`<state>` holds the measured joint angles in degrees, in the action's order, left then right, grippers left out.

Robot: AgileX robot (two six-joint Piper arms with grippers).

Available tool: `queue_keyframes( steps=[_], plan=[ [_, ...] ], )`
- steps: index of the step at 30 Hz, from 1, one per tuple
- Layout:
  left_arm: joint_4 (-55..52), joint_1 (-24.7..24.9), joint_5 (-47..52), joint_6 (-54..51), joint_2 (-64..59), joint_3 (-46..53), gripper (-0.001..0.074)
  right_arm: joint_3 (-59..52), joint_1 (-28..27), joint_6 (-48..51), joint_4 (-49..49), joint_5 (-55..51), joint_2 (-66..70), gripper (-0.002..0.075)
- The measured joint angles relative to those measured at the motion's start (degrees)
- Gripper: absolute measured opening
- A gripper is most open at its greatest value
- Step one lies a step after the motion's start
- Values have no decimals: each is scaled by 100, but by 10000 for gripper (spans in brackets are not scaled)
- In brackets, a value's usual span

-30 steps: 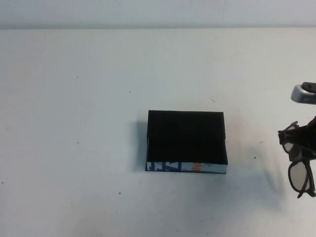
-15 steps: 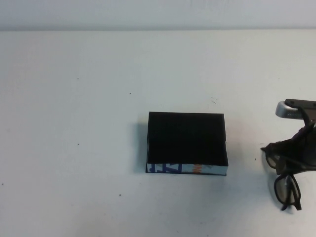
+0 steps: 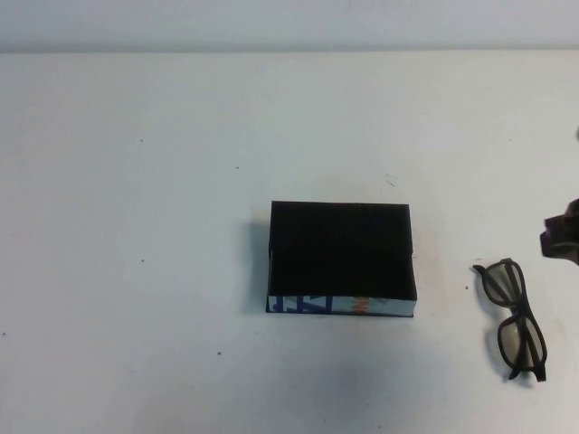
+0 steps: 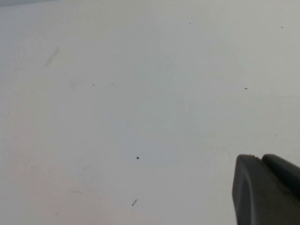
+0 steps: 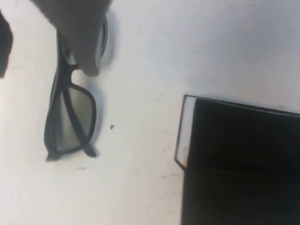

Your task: Take glasses out of glasses case

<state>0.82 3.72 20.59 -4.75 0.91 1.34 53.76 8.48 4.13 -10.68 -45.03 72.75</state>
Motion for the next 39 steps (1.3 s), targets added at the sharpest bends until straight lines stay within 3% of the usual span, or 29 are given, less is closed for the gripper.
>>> queue_keyframes(
  steps=[8,15,20,31,39],
  plan=[
    [0,0,0,0,0,0,-5,-1147,0,204,28,415,-2822,281],
    [0,0,0,0,0,0,-4,-2521,0,219,620,1694,-5471,211],
    [0,0,0,0,0,0,-5,-3161,0,219,1099,1860,-6752,163],
    [0,0,0,0,0,0,-4,-4127,-24,-367,1151,2327,-7197,6],
    [0,0,0,0,0,0,-4,-5211,-467,-525,930,2806,-7244,-15]
  ],
)
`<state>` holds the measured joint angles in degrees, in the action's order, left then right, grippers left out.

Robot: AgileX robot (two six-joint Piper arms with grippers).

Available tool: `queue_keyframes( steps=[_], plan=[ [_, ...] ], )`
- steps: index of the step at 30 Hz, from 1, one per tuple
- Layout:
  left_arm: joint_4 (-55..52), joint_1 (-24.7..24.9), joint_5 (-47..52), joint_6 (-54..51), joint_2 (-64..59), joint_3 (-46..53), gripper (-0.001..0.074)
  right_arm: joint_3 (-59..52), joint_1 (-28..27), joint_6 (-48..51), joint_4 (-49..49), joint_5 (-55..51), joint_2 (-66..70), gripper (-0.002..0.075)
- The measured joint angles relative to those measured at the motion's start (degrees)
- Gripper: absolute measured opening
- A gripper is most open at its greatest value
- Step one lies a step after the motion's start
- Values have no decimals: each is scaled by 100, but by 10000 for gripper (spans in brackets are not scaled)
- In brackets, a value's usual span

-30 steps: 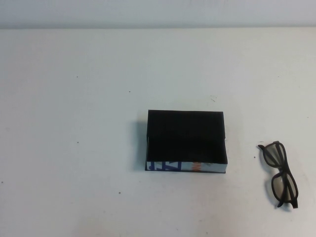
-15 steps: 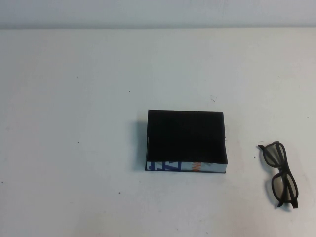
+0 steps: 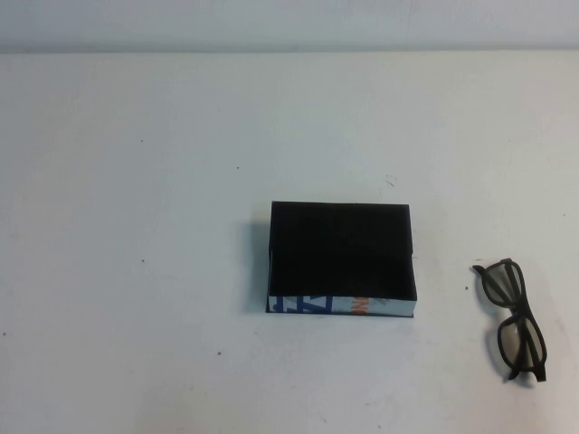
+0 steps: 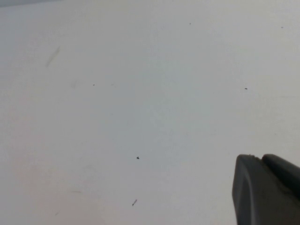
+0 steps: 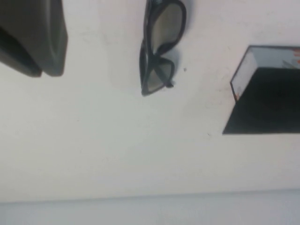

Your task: Take glasses out of glasses case

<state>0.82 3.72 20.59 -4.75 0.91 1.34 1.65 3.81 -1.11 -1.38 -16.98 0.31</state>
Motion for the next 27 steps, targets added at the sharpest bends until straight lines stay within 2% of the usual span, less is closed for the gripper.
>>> queue_keyframes(
  steps=[5,27],
  plan=[
    [0,0,0,0,0,0,-4,-308,-43,-129,-93,-97,-80,-16],
    [0,0,0,0,0,0,-4,-322,-43,-155,-160,-113,-80,-16]
  ],
)
